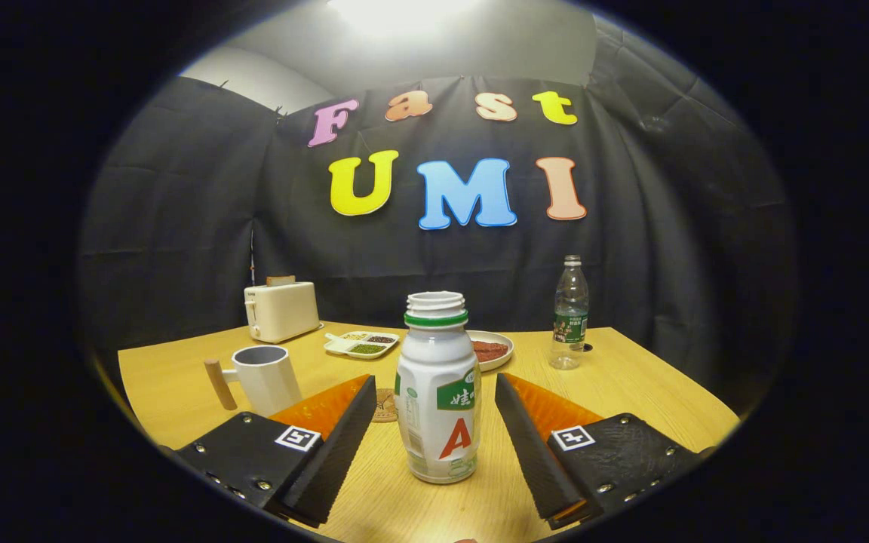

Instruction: Take the bottle from table, then pour the juice into the cup, finally place the bottle on the coaster

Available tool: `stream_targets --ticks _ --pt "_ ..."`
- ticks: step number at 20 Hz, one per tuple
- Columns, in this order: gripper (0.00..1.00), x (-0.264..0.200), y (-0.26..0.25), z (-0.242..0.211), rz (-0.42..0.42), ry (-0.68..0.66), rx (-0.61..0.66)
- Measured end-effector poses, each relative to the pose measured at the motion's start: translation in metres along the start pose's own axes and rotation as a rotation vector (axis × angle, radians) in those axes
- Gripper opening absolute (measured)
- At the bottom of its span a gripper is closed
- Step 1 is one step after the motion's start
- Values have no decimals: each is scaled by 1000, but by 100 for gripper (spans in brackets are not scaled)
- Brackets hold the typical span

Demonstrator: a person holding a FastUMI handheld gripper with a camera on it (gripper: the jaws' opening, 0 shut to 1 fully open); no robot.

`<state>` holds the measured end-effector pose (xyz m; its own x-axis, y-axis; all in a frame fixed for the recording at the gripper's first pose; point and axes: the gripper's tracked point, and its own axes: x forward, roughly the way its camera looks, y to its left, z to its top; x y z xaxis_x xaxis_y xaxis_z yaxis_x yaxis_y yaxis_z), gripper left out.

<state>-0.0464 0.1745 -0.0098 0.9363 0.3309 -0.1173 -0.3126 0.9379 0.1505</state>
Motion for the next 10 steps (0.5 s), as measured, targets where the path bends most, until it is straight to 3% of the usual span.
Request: stream_targets --ticks 10 --pt "94 22 -1 -26 -41 69 15"
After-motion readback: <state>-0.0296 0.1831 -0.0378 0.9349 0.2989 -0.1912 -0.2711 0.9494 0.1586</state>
